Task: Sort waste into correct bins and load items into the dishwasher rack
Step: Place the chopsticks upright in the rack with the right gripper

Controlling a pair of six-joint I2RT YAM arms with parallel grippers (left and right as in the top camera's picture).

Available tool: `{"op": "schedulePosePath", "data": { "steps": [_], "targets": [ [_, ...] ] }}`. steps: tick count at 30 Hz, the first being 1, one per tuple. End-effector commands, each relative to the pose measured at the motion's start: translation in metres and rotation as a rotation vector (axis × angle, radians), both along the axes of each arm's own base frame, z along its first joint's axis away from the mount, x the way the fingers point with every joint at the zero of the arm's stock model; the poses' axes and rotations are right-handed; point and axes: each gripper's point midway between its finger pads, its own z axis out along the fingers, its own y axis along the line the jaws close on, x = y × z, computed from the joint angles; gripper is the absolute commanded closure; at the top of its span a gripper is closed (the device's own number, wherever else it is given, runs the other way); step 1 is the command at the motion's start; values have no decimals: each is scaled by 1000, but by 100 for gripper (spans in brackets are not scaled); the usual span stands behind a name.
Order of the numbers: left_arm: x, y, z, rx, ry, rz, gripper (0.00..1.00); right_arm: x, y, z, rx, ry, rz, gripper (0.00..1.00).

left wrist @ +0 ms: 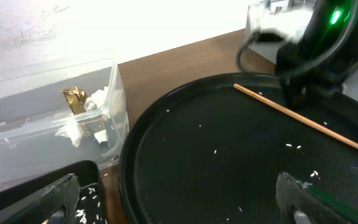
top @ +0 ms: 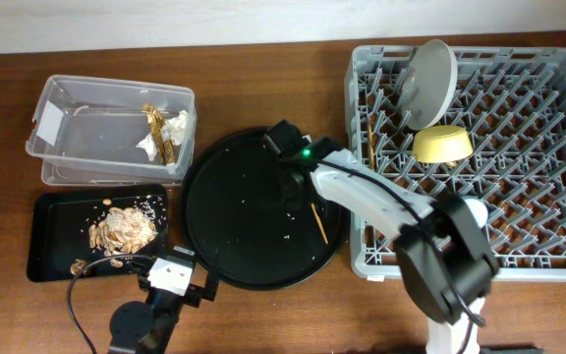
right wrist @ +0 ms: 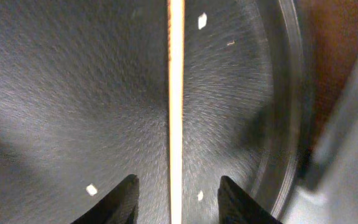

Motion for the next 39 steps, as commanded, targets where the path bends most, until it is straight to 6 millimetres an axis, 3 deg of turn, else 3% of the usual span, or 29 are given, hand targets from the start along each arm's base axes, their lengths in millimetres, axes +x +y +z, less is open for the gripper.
{"op": "schedulePosePath", "data": {
  "steps": [1, 6, 8, 12, 14, 16, 17, 19, 23, 24, 25, 26, 27, 28, 30, 32, 34, 35, 36, 37, 39],
  "targets": [
    [1, 3, -2, 13, -4, 11, 1, -2, -10, -33, -50, 71, 3, 68],
    [1, 3, -2, 13, -4, 10, 1, -18, 0, -39, 60, 184, 47, 96],
    [1, 3, -2, 13, -4, 10, 1, -26, 0, -23, 78, 204, 49, 96],
    [1, 3, -2, 13, -4, 11, 1, -12, -4, 83, 194, -12, 45, 96],
    [1, 3, -2, 13, -4, 11, 1, 5, -49, 151, 198, -218, -49, 96],
    [1, 3, -2, 13, -4, 11, 1, 22, -105, 182, 143, -347, -187, 96],
    [1, 3, -2, 13, -4, 11, 1, 33, -133, 179, 127, -356, -262, 96],
    [1, 3, -2, 13, -4, 10, 1, 44, -151, 155, 121, -303, -317, 96],
    [1, 3, -2, 13, -4, 11, 1, 58, -136, 80, 156, -121, -348, 96],
    [1, 3, -2, 13, -4, 11, 1, 57, -135, 72, 161, -101, -362, 91],
    [1, 3, -2, 13, -4, 11, 1, 57, -132, 73, 168, -99, -357, 79],
    [1, 3, -2, 13, -4, 11, 1, 55, -127, 88, 192, -118, -344, 66],
    [1, 3, -2, 13, -4, 11, 1, 51, -125, 112, 210, -160, -330, 62],
    [1, 3, -2, 13, -4, 11, 1, 39, -119, 161, 251, -255, -289, 59],
    [1, 3, -2, 13, -4, 11, 1, 11, -111, 220, 302, -379, -214, 54],
    [1, 3, -2, 13, -4, 11, 1, -48, -106, 282, 378, -499, -133, 50],
    [1, 3, -2, 13, -4, 11, 1, -102, -113, 309, 417, -543, -82, 44],
    [1, 3, -2, 13, -4, 10, 1, -117, -117, 314, 426, -553, -73, 39],
    [1, 3, -2, 13, -4, 11, 1, -136, -126, 319, 432, -565, -70, 30],
    [1, 3, -2, 13, -4, 11, 1, -156, -135, 325, 444, -586, -69, 1],
    [1, 3, -2, 13, -4, 11, 1, -174, -143, 331, 462, -618, -68, 1]
  ]
}}
